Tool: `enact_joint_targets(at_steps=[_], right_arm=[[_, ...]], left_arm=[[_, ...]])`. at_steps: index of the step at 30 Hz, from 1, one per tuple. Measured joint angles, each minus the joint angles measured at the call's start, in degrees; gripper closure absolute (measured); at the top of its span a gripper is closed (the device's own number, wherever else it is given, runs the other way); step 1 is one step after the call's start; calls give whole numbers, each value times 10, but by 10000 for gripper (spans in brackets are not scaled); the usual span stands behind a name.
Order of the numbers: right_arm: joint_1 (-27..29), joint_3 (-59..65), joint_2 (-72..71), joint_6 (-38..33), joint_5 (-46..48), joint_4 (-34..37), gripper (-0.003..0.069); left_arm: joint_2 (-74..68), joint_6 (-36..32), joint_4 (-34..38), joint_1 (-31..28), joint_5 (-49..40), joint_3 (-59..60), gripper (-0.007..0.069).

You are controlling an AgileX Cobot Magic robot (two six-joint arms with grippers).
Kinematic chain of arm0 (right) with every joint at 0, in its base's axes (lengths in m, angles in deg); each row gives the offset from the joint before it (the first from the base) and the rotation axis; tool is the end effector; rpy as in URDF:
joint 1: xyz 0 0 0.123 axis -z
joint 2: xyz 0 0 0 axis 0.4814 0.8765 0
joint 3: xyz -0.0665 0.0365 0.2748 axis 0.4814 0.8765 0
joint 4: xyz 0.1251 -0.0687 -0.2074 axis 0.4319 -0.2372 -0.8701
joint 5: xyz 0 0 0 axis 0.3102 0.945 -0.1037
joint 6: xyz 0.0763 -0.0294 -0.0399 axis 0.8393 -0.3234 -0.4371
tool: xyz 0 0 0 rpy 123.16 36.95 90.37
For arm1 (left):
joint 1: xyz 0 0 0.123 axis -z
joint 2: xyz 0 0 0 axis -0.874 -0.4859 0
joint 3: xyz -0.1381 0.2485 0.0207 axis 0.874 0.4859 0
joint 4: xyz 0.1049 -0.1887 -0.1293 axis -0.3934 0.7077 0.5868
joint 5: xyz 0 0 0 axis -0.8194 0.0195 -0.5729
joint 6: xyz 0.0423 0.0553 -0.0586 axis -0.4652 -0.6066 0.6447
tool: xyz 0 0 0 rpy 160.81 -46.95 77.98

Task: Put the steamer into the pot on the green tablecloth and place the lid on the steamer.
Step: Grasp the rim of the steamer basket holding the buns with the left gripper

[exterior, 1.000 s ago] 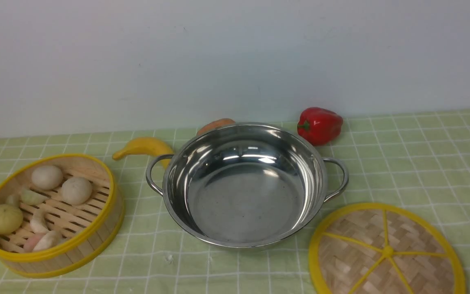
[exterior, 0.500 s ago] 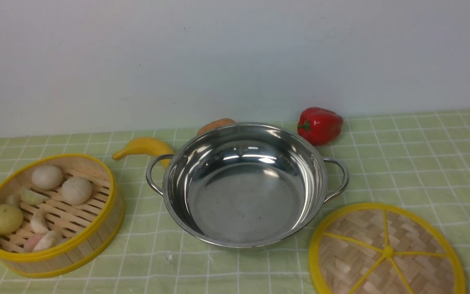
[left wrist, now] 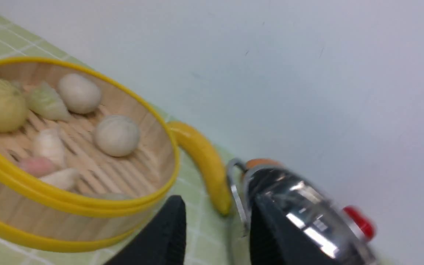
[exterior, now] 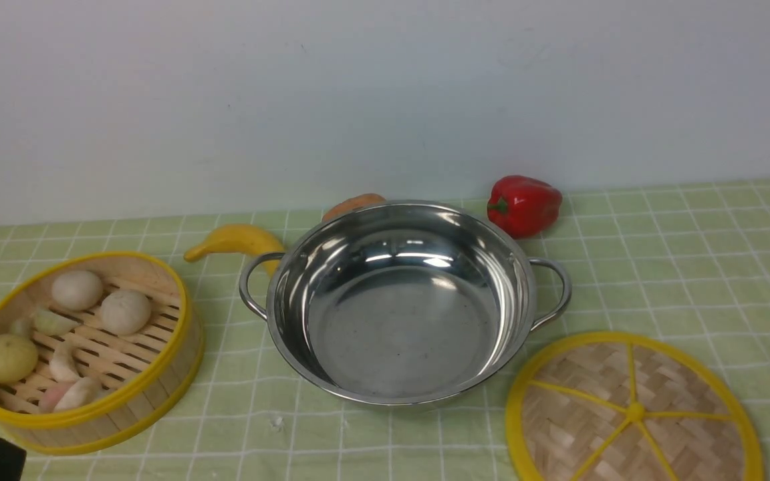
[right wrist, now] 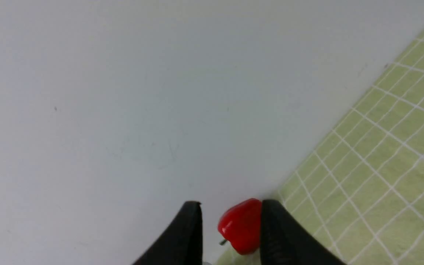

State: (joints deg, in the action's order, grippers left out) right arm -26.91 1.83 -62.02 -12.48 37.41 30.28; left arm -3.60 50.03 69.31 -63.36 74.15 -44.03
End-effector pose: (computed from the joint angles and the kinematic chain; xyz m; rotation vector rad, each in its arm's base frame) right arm 0.0635 -0.0008 0.2014 0.8563 1.4406 0.7915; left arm 0.0566 -0.0030 0.1982 -0.5912 1.5469 -0.5851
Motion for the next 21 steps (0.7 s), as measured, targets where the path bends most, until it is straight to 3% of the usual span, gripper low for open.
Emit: enact_joint_targets(at_steps=[6,11,14,16,17,18,21], right_arm=[[0,0,0,12,-29,29,417],[0,-13,0,30,-155,43,417],[0,-70,4,21,-242,-15,417],[0,-152,33,-3,-276,-99,417],[0,-160,37,-4,-276,-114,417],[0,-220,72,-10,-262,-175,417],[0,-320,151,-4,-171,-265,417]], left_arm=[[0,5,62,0,98,0,382],[0,55,66,0,190,-23,382],[1,63,17,0,270,-78,382],[-11,45,-65,0,323,-145,382],[-13,43,-72,0,324,-151,382],[-37,31,-127,0,319,-201,382],[-100,13,-207,0,232,-286,382]])
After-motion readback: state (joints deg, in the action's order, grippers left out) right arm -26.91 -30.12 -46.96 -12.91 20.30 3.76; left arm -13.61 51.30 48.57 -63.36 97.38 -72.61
